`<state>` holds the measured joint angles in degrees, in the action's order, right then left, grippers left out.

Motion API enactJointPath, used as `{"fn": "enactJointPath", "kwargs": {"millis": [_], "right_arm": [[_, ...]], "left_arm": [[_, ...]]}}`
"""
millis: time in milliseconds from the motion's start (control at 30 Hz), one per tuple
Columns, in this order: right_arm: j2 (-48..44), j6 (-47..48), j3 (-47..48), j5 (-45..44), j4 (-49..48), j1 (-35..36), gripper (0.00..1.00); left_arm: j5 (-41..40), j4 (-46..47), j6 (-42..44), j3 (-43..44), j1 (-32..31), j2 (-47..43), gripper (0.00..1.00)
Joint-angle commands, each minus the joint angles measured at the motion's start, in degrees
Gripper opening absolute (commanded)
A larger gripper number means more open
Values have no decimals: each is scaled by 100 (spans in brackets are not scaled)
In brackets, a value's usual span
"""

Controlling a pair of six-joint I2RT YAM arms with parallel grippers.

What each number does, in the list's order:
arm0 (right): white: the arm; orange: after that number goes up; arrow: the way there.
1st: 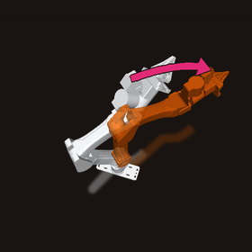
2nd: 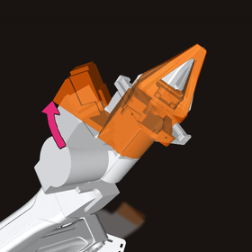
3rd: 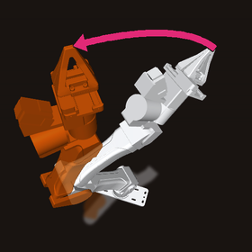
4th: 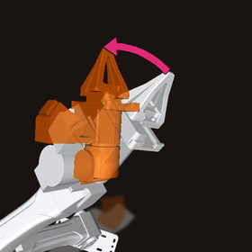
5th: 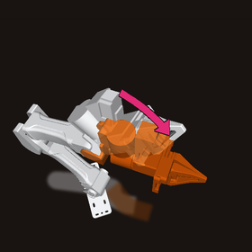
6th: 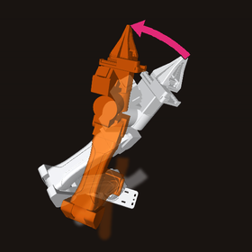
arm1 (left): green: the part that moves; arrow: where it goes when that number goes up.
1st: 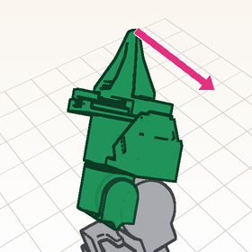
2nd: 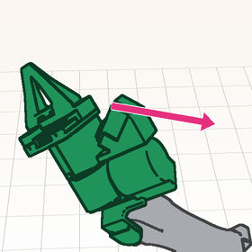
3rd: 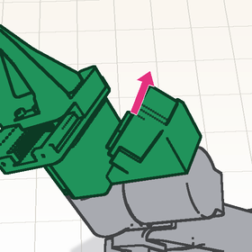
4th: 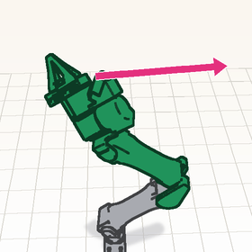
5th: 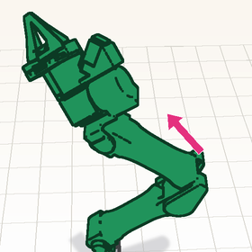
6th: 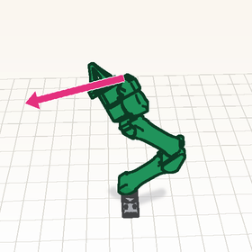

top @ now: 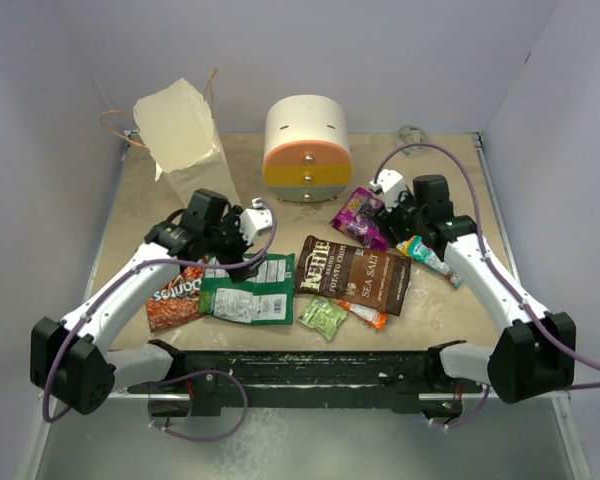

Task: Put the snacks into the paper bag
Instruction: Pick up the snack from the center of the board.

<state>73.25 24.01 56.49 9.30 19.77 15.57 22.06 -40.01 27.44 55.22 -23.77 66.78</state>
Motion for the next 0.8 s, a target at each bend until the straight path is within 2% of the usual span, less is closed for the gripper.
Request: {"fn": "enactJointPath", "kwargs": {"millis": [0, 233, 533, 767], "right_arm": [[-569, -298, -290, 481, -186, -722, 63], [-1001, -205, -575, 523, -401, -1372, 65], [-1069, -86, -523, 784, -358, -1797, 66], [-1126, -114, -518, 957, -358, -1918, 66]], "left_arm": [[-701, 826, -1304, 430, -585, 479, 99], [-2259, 1091, -2641, 784, -1818, 1449, 99], [-2904, 975, -3611, 903, -2483, 2288, 99], [-3175, 1119, -3827, 881, -2738, 2789, 99]]}}
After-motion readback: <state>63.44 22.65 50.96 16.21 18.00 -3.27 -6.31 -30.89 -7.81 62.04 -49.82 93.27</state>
